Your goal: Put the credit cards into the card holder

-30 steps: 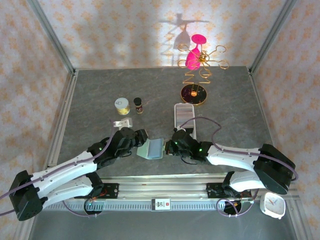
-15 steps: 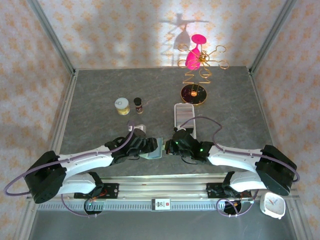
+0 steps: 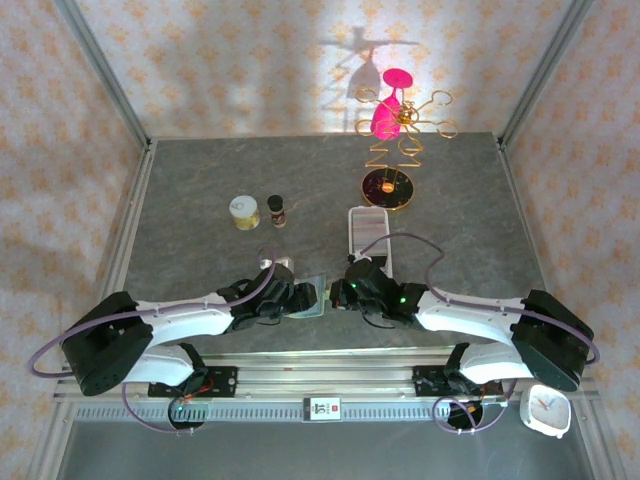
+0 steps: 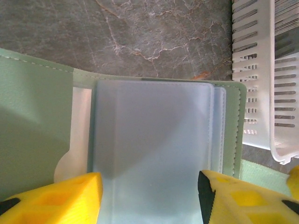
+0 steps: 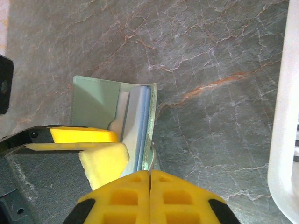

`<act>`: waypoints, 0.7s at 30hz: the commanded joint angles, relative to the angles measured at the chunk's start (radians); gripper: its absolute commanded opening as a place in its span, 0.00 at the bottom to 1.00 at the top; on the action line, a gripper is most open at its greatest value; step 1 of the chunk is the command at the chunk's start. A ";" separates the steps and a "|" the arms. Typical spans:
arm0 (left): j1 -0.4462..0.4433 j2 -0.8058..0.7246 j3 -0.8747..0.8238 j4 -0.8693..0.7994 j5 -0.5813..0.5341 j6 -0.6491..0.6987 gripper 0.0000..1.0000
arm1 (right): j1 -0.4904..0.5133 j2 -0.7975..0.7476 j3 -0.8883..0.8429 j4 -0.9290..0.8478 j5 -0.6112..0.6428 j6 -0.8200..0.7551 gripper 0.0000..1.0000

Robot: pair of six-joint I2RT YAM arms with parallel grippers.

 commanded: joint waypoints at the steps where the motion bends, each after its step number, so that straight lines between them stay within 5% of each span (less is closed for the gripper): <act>1: 0.003 0.020 -0.020 0.034 0.001 -0.003 0.57 | 0.005 -0.028 0.009 0.010 0.010 -0.006 0.00; 21: 0.002 0.065 -0.008 -0.078 -0.081 0.018 0.42 | 0.005 -0.019 0.014 -0.035 0.054 0.013 0.00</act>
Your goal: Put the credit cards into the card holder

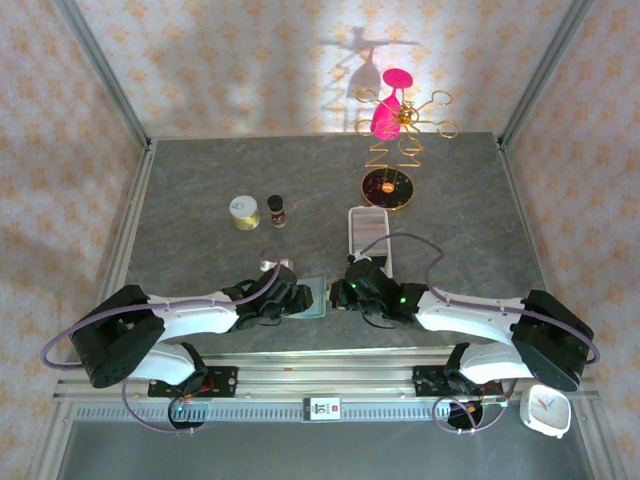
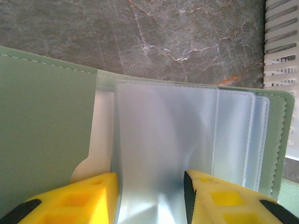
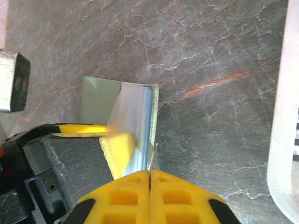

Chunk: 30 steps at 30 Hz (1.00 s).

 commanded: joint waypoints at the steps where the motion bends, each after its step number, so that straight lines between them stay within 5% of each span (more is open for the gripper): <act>1: 0.002 -0.002 -0.012 -0.077 -0.039 0.013 0.41 | 0.005 -0.015 0.015 -0.035 0.058 0.015 0.00; 30: 0.013 -0.182 -0.127 -0.068 -0.160 -0.040 0.33 | 0.005 0.037 0.076 -0.093 0.105 0.024 0.04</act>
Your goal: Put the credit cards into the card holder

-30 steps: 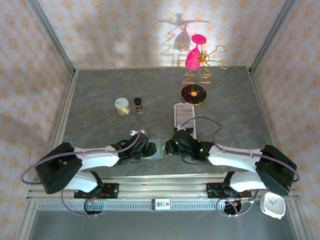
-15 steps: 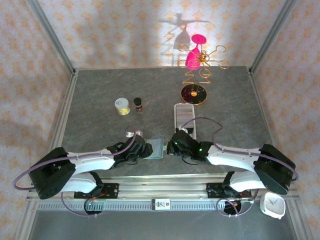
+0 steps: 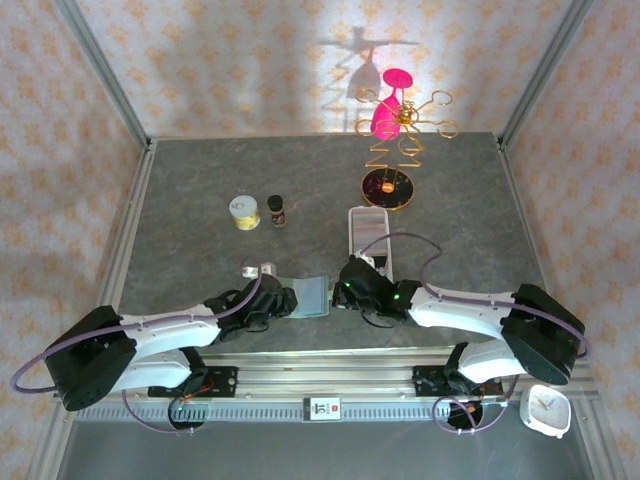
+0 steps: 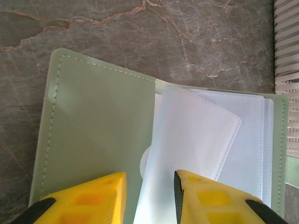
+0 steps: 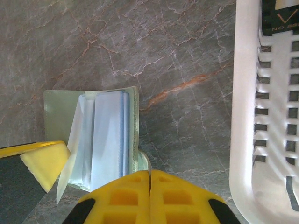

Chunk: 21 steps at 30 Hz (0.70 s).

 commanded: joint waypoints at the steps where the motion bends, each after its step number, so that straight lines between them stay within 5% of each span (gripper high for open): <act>1: 0.011 -0.003 -0.007 -0.052 -0.048 -0.009 0.33 | 0.005 -0.030 0.039 -0.022 0.037 -0.010 0.07; 10: 0.012 -0.057 -0.056 -0.025 -0.061 -0.022 0.34 | 0.007 -0.116 0.095 -0.116 0.078 -0.034 0.49; 15: 0.012 -0.065 -0.063 -0.018 -0.059 -0.021 0.34 | 0.023 -0.078 0.131 -0.110 0.034 -0.057 0.27; 21: 0.014 -0.074 -0.067 -0.019 -0.064 -0.024 0.34 | 0.048 0.085 0.193 -0.059 -0.032 -0.069 0.16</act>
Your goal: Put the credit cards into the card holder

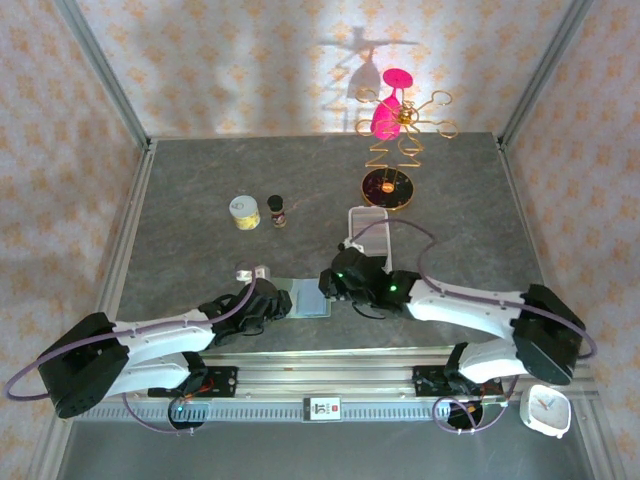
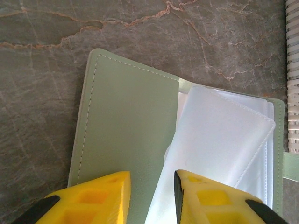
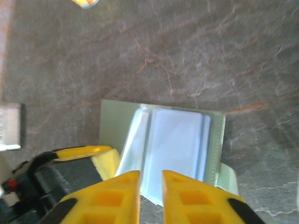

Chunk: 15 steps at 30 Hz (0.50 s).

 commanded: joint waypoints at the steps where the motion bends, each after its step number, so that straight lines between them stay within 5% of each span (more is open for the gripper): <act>1: 0.010 -0.020 -0.018 -0.013 -0.038 -0.016 0.34 | 0.014 0.088 0.046 0.031 -0.045 -0.014 0.14; 15: 0.024 -0.134 -0.002 -0.123 -0.095 -0.013 0.36 | 0.017 0.358 0.189 0.137 -0.167 -0.031 0.06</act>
